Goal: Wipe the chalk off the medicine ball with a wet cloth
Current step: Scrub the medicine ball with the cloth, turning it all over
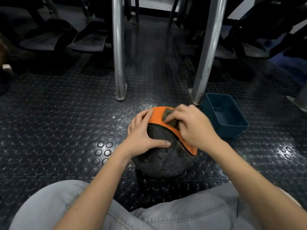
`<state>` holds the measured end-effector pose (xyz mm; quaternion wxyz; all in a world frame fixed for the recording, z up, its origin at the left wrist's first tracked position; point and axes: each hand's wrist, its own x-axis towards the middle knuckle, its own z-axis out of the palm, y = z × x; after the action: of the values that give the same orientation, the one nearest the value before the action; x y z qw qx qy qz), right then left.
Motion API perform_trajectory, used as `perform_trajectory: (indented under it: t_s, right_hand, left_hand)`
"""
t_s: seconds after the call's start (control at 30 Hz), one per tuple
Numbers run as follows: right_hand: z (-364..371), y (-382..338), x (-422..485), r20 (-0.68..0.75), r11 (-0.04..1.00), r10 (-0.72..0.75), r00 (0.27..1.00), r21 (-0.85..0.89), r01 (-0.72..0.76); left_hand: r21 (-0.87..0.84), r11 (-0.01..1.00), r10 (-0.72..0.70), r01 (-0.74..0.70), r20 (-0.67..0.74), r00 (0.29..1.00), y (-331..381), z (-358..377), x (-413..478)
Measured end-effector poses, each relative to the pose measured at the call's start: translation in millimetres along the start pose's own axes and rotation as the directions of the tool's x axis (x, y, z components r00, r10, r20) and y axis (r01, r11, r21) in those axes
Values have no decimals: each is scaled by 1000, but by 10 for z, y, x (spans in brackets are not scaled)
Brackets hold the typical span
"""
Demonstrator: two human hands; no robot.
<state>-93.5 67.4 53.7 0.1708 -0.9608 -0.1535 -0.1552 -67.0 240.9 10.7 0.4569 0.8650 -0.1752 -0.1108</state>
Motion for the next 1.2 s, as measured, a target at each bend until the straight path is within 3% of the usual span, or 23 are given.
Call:
perform_trajectory:
  t_s: [0.07,0.1,0.13,0.23,0.3,0.4,0.47,0.5,0.57,0.63,0.7,0.8,0.93,0.97,1.03,1.13,1.2]
  right_hand:
    - [3,-136,-154,24,978,-207,978,10,207]
    - [-2,-115,-149,41,971,-239,970,11,238]
    - [-3,-19,-88,53,980,-199,978,7,199]
    - [-14,391,139,6,986,164,986,-5,-164]
    - [0,398,127,-13,973,231,973,-13,-231]
    - [40,13,-131,-66,999,-37,997,-25,35]
    - [51,-49,-283,-66,979,-204,977,-28,203]
    - [39,28,-262,-62,983,-182,981,-8,182]
    - [52,326,-132,-75,994,60,995,96,-53]
    - [114,571,-45,-69,940,293,954,204,-274]
    - [192,605,-34,-120,920,347,930,239,-312]
    - [222,397,-106,-181,945,275,944,230,-231]
    - [182,60,-325,-113,983,-129,985,118,142]
    - [177,104,-313,-94,977,-161,982,123,172]
    - [190,334,-166,-102,986,25,994,167,-7]
    - [263,609,-3,-68,894,413,908,219,-390]
    - [324,502,-23,-83,862,457,886,286,-418]
  left_hand:
    - [-21,1000,-3,3,-30,1000,-44,-10,-7]
    - [-25,1000,0,-1,-28,1000,-59,-17,-13]
    - [-18,1000,7,-7,-15,1000,-52,-19,-16]
    - [8,1000,7,-7,14,1000,17,-8,-21]
    - [-15,1000,0,0,7,1000,36,-10,-8]
    - [-30,999,-18,17,-31,999,-15,-4,10]
    - [-24,1000,-17,16,-50,999,-41,-17,13]
    - [-22,1000,-16,15,-50,999,-47,-19,15]
    - [-7,1000,-17,17,-61,998,-46,-2,31]
    - [8,999,42,-41,-146,988,-59,65,58]
    - [58,983,180,-171,-209,961,-67,155,70]
    - [163,959,265,-233,-212,941,-93,232,73]
    - [182,968,221,-175,-275,936,-156,178,92]
    - [146,977,192,-156,-275,942,-170,144,101]
    - [76,986,166,-151,-272,948,-216,77,124]
    - [19,984,174,-176,-297,939,-273,7,146]
    - [-8,984,164,-176,-332,929,-308,-20,164]
